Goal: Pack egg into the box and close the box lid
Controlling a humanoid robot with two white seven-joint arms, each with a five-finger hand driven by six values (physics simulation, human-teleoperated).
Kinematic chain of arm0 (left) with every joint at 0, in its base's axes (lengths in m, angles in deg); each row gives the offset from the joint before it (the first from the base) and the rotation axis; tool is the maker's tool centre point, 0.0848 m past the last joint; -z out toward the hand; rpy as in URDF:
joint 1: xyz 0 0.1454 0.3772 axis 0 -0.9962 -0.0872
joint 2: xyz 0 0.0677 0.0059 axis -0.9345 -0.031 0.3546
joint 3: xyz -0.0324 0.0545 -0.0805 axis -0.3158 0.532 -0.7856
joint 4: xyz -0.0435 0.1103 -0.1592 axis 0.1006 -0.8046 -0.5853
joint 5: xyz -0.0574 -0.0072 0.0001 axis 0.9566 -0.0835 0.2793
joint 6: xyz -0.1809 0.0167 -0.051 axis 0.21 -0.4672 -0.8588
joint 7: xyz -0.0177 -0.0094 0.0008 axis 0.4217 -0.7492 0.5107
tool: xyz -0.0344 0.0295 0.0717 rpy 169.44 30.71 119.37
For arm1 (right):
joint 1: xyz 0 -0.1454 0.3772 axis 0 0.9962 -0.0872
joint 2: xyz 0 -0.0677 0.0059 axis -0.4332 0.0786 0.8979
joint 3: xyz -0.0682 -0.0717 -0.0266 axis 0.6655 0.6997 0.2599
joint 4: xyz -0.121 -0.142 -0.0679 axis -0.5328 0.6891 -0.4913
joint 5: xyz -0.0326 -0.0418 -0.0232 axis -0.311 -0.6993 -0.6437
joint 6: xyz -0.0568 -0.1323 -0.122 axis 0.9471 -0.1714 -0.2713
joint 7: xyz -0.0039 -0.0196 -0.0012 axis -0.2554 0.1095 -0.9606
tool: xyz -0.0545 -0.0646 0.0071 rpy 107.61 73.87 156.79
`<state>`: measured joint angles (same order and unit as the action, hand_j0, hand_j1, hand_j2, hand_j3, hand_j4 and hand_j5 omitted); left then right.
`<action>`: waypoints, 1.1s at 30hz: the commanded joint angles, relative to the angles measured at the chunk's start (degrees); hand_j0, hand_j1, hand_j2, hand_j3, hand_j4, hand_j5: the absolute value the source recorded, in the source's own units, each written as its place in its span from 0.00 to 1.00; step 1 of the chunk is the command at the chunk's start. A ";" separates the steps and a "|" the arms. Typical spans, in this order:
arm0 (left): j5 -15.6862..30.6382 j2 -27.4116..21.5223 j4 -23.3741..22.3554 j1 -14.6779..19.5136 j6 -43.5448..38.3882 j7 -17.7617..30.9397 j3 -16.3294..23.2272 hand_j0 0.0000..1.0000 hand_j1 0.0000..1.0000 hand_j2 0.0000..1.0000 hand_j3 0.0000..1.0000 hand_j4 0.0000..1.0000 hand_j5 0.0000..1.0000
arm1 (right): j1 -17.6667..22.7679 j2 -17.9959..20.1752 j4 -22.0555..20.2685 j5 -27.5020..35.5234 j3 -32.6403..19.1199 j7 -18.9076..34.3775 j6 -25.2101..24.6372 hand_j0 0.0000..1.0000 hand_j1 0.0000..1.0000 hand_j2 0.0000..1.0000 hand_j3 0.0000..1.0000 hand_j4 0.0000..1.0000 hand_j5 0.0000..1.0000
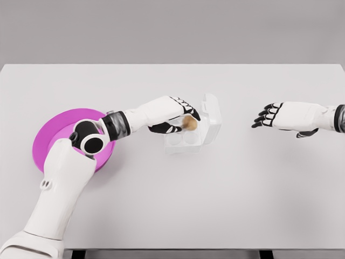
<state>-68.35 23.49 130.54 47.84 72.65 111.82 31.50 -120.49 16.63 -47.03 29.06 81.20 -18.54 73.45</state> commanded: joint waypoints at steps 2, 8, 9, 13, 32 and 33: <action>0.46 -0.05 0.05 0.00 -0.16 -0.03 -0.15 0.72 0.72 0.72 0.72 0.72 0.72 | 0.00 -0.07 -0.03 0.26 -0.06 -0.02 -0.05 1.00 1.00 1.00 1.00 1.00 1.00; 0.72 -0.49 0.76 0.09 -0.16 -0.03 -0.41 0.76 0.76 0.76 0.76 0.76 0.76 | -0.09 -0.33 -0.20 0.26 -0.06 -0.02 -0.05 1.00 1.00 1.00 1.00 1.00 1.00; 0.99 -0.58 0.84 0.17 -0.16 -0.03 -0.58 0.77 0.77 0.77 0.77 0.77 0.77 | -0.09 -0.33 -0.38 0.26 -0.06 -0.02 -0.05 1.00 1.00 1.00 1.00 1.00 1.00; 3.97 -4.09 1.11 0.26 -0.16 -0.03 -0.94 0.80 0.80 0.80 0.80 0.80 0.80 | -0.18 -0.42 -0.82 0.26 -0.06 -0.02 -0.05 1.00 1.00 1.00 1.00 1.00 1.00; 40.80 -32.48 17.63 -12.56 -0.16 -0.03 -11.74 1.00 1.00 1.00 1.00 1.00 1.00 | -1.67 -4.99 -4.07 0.26 -0.06 -0.02 -0.05 1.00 1.00 1.00 1.00 1.00 1.00; 40.80 -32.22 17.63 -14.32 -0.16 -0.03 -13.50 1.00 1.00 1.00 1.00 1.00 1.00 | -1.67 -4.99 -4.34 0.26 -0.06 -0.02 -0.05 1.00 1.00 1.00 1.00 1.00 1.00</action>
<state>-29.58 -7.97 147.99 32.72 72.70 111.83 20.12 -122.25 11.77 -51.01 29.05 81.21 -18.53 73.45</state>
